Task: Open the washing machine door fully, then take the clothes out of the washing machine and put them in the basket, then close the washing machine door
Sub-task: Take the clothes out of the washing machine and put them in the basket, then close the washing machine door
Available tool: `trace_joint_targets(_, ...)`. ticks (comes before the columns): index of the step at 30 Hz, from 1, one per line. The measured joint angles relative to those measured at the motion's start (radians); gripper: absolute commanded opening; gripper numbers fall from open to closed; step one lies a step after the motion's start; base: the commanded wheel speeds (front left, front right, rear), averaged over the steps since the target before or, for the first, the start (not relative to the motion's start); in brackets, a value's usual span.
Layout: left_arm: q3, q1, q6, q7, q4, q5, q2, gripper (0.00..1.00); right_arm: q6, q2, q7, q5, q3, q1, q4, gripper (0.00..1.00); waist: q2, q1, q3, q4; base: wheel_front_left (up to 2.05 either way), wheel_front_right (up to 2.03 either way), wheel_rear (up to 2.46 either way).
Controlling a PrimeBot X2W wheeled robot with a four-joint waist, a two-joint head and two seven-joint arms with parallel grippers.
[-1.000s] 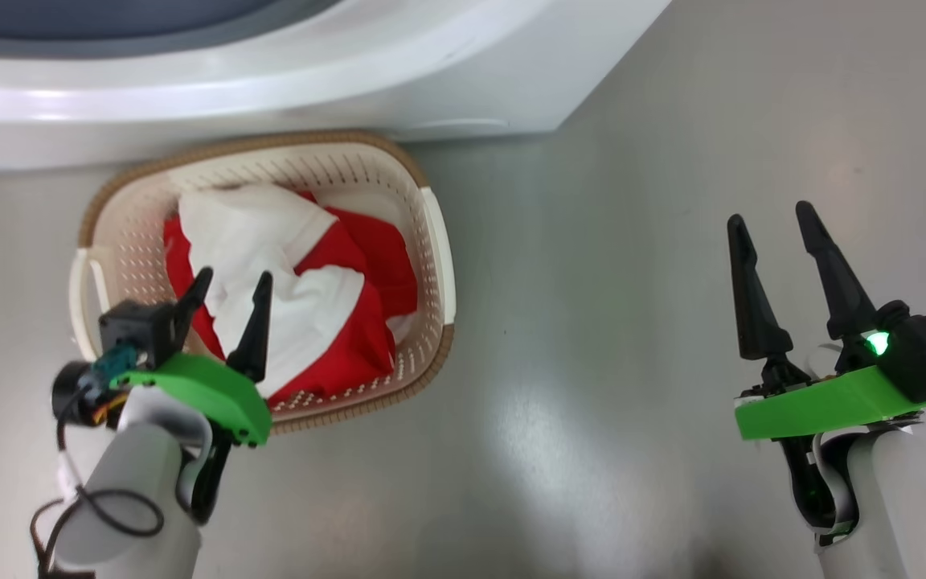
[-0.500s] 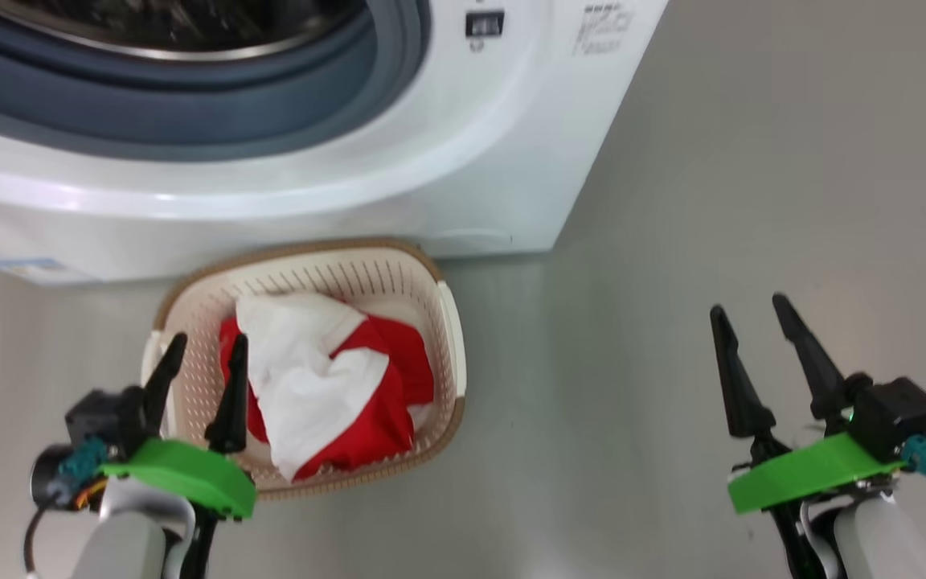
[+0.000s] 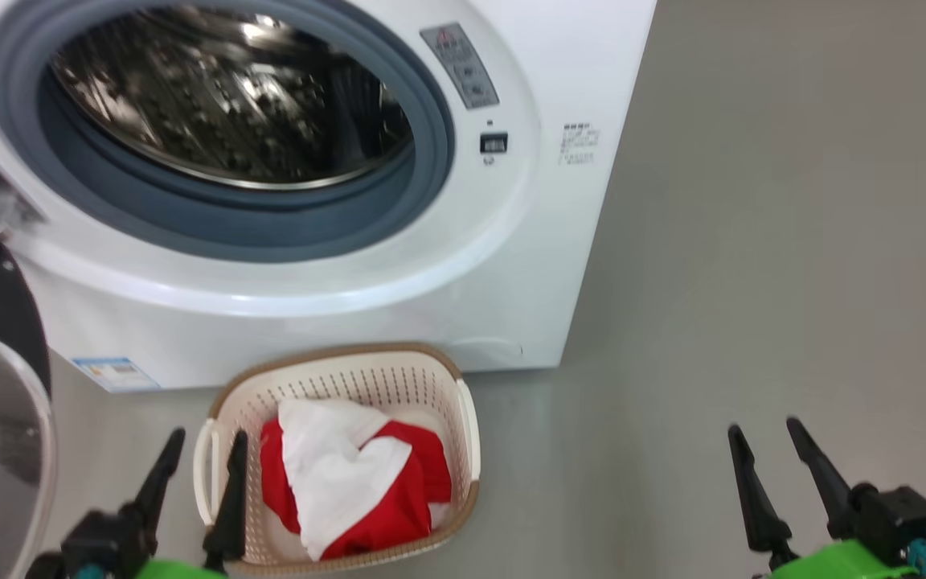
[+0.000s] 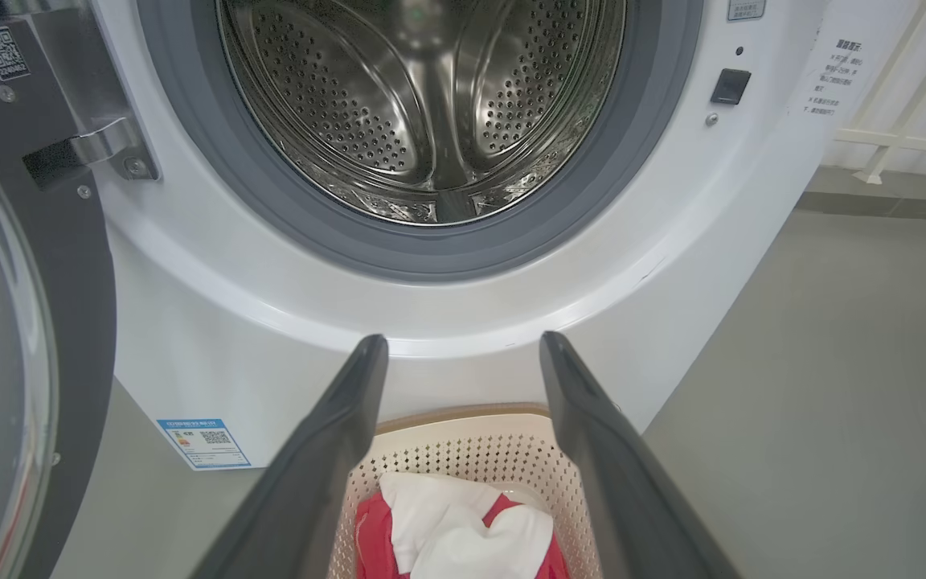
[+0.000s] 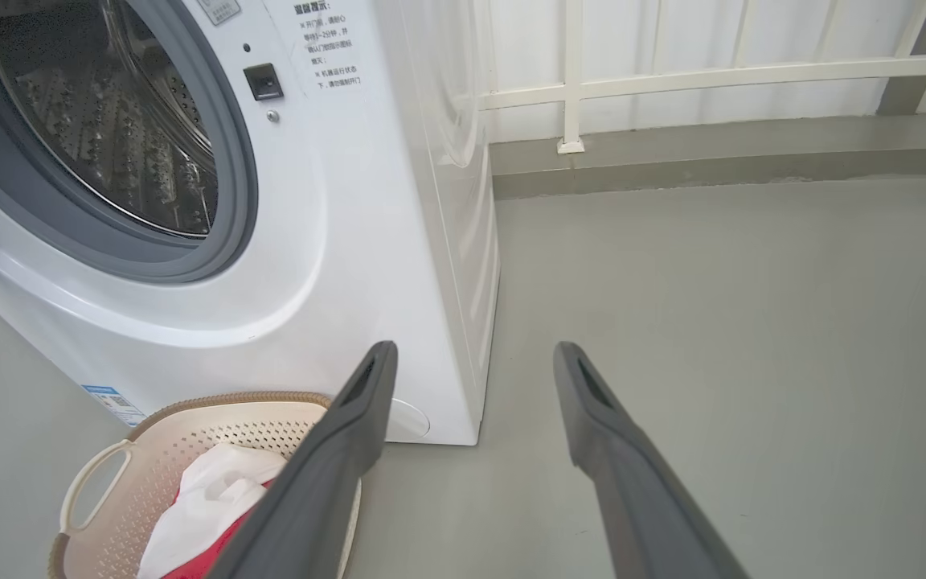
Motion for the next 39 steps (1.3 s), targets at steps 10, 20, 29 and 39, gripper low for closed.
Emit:
trace_joint_targets(10,0.036,0.195,0.0,0.0,-0.156,0.051,-0.013,1.0,0.0,0.009,0.0,0.0,-0.028,0.116,-0.021,1.0,0.0,0.0,-0.127,0.017,0.0,0.0,0.0)
trace_joint_targets(20,0.058,0.249,0.0,0.0,-0.198,0.068,-0.039,1.0,0.0,0.01,0.0,0.001,-0.034,0.138,-0.029,1.0,0.0,0.0,-0.161,0.02,0.0,0.0,0.0)
trace_joint_targets(29,0.068,0.249,0.0,0.0,-0.2,0.083,-0.045,1.0,0.0,0.01,0.0,0.001,-0.036,0.138,-0.032,1.0,0.0,0.0,-0.161,0.012,0.0,0.0,0.0)
trace_joint_targets(39,0.067,0.248,0.0,0.0,-0.2,0.084,-0.05,1.0,0.0,0.01,0.0,0.001,-0.042,0.138,-0.032,1.0,0.0,0.0,-0.153,0.018,-0.21,0.21,0.0)
